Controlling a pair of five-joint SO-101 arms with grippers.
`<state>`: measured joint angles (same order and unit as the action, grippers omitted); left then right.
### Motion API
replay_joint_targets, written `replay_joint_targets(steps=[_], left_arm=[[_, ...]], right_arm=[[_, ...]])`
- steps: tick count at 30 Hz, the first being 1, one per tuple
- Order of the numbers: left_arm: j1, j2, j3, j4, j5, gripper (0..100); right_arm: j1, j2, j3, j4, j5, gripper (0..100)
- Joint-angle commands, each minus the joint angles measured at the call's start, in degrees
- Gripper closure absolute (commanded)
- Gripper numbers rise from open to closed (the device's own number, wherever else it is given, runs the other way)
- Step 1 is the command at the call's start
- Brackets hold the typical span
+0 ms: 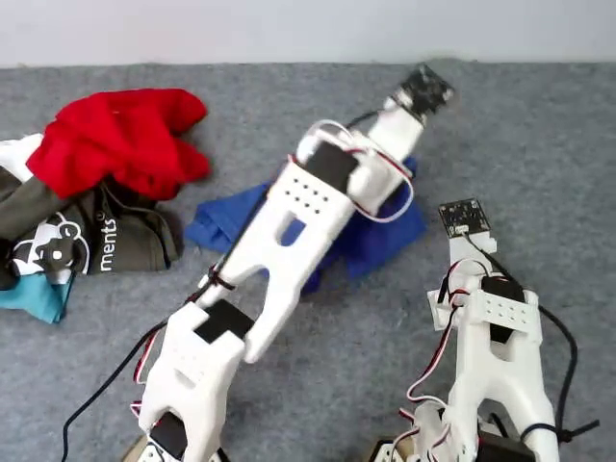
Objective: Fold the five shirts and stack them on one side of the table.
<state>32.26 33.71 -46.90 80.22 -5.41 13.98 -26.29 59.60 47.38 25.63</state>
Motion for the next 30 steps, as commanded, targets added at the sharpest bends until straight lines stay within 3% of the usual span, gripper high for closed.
replay_joint_targets(steps=[1, 5, 12, 18, 23, 30], left_arm=[[0.1, -3.3, -6.3, 4.8, -0.4, 98], [0.7, -3.3, -6.5, 5.2, -0.5, 96], [0.9, -3.5, -6.8, 12.7, -0.5, 81], [1.8, -4.0, -6.9, 14.0, -0.7, 81], [0.8, -3.3, -4.4, 20.5, -4.8, 81], [-8.3, -6.9, 7.9, 20.4, -5.2, 81]], right_arm=[[0.7, -0.1, -0.3, -0.2, 0.3, 64.1], [0.7, -0.1, 0.0, -0.2, 0.3, 64.1], [0.7, -0.1, 0.0, 0.0, 0.3, 64.1], [0.7, -0.1, 0.0, 0.2, 0.3, 64.1], [0.5, -0.1, 0.7, 0.4, 0.3, 64.1], [-8.2, -1.7, -8.1, 12.5, 0.3, 64.1]])
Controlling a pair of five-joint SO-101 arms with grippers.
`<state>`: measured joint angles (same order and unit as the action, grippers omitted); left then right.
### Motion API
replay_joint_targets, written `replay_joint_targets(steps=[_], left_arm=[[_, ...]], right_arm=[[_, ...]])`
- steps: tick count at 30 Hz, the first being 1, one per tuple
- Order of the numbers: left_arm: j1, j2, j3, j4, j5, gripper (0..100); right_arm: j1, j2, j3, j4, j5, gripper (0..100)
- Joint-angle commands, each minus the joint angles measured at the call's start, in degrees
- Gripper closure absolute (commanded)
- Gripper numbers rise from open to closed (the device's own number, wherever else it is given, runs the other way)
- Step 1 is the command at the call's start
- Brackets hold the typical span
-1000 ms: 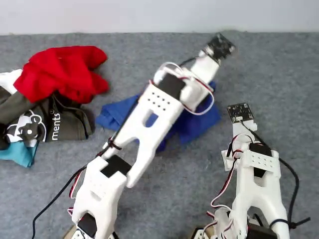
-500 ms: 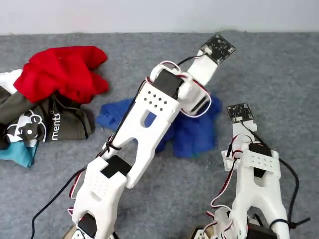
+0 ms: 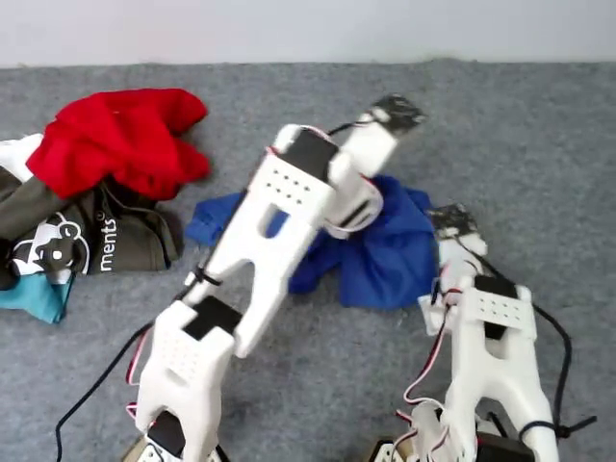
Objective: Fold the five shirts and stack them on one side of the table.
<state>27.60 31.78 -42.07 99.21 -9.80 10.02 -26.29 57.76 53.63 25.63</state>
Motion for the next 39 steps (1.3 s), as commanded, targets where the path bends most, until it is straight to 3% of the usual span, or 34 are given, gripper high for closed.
replay_joint_targets(steps=[1, 7, 13, 23, 29, 39], left_arm=[[-4.6, -6.0, 4.8, 1.4, -0.8, 81], [-5.6, -15.1, 21.8, 1.4, -4.9, 81], [-5.7, -18.8, 36.6, -0.8, -7.6, 81], [-5.5, -18.7, 43.7, -12.7, -7.4, 81], [-5.5, -18.7, 45.1, -14.6, -7.4, 81], [-5.5, -18.7, 45.1, -14.2, -7.3, 81]], right_arm=[[-6.2, -2.1, -8.8, 8.7, 0.3, 64.1], [-19.2, -2.9, -21.9, 20.2, 0.4, 64.1], [-32.0, 0.8, -18.3, 15.6, 0.4, 64.1], [-33.3, 20.3, -16.1, -2.4, -2.4, 64.1], [-33.4, 29.8, -20.7, -2.0, -3.6, 64.1], [-33.3, 31.1, -22.8, 1.0, -3.4, 64.9]])
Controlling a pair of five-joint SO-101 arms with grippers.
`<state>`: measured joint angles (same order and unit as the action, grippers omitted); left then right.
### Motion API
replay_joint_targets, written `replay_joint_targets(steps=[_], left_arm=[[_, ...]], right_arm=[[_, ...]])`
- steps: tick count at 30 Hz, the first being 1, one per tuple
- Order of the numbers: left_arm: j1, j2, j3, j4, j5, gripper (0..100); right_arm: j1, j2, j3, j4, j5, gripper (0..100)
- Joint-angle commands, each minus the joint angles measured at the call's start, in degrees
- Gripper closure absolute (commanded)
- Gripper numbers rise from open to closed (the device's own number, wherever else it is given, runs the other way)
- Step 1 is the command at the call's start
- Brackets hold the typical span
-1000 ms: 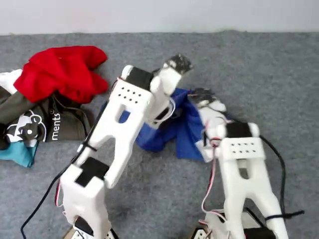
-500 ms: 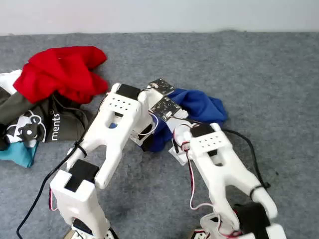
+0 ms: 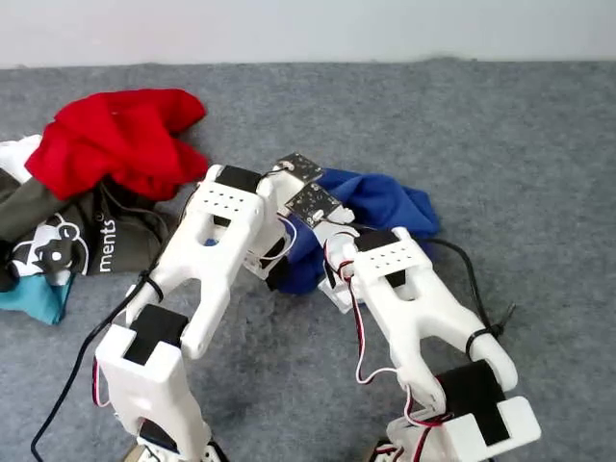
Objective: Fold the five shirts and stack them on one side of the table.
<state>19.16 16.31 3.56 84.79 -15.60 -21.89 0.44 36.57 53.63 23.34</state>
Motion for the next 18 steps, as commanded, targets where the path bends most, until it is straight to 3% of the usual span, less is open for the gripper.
replay_joint_targets(steps=[1, 9, 18], left_arm=[[2.9, -3.3, -0.5, 0.2, -1.5, 81], [2.9, -3.3, -0.5, 0.2, -1.5, 81], [2.9, -3.2, -0.4, -0.2, -1.4, 81]], right_arm=[[-1.4, 4.4, -1.6, 1.0, -1.1, 66.7], [-1.4, 4.4, -1.5, 1.1, -1.2, 99.1], [-1.2, 4.4, -1.5, 3.5, -1.1, 98.3]])
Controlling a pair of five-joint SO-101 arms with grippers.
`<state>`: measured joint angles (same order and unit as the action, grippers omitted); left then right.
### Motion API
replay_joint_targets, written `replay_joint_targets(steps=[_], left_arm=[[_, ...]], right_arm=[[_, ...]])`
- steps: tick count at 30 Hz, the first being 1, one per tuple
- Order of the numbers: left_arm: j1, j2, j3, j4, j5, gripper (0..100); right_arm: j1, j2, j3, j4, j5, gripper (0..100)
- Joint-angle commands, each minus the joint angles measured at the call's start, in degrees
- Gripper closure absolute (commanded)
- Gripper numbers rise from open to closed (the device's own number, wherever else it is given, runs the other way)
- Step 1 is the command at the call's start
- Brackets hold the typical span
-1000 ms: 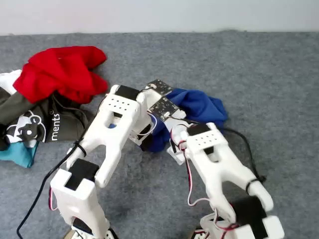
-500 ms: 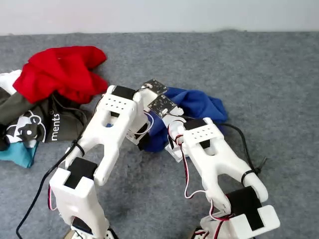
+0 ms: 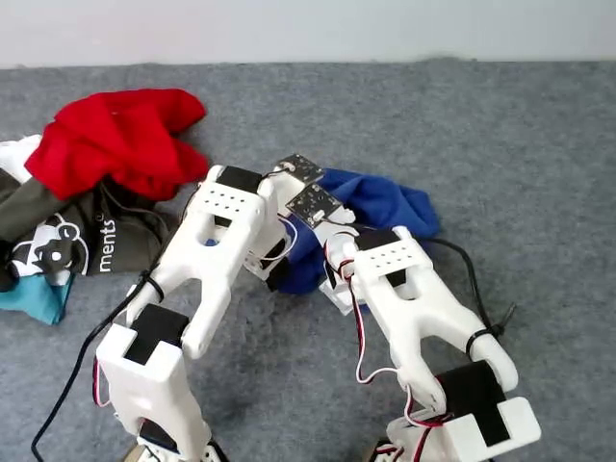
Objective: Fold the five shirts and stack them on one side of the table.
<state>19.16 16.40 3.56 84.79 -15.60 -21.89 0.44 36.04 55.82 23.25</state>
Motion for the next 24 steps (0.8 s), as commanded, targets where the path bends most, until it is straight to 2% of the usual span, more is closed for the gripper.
replay_joint_targets(steps=[1, 5, 9, 12, 16, 20, 24], left_arm=[[2.9, -3.2, -0.4, -0.2, -1.4, 81], [3.0, 1.1, -0.5, -0.3, -1.3, 81], [4.2, 7.4, -2.3, -2.1, 3.4, 81], [5.9, 10.6, -6.6, -2.4, 5.6, 81], [7.6, 12.9, -11.2, -1.4, 5.7, 81], [7.8, 13.4, -13.1, -1.6, 5.7, 81], [8.5, 12.5, -14.5, 1.7, 5.8, 81]], right_arm=[[-1.2, 4.4, -1.0, 1.3, -1.1, 98.3], [-1.3, 4.4, -1.0, 1.7, -1.1, 96.3], [-1.3, 4.5, -0.9, 4.4, -1.1, 83.5], [-1.3, 4.6, -0.9, 4.4, -1.0, 79.6], [-1.3, 5.9, -1.2, 4.3, -0.8, 84.2], [-1.4, 6.9, -1.4, 4.4, 1.6, 98.9], [-1.3, 6.9, -1.4, 4.4, 1.6, 99.1]])
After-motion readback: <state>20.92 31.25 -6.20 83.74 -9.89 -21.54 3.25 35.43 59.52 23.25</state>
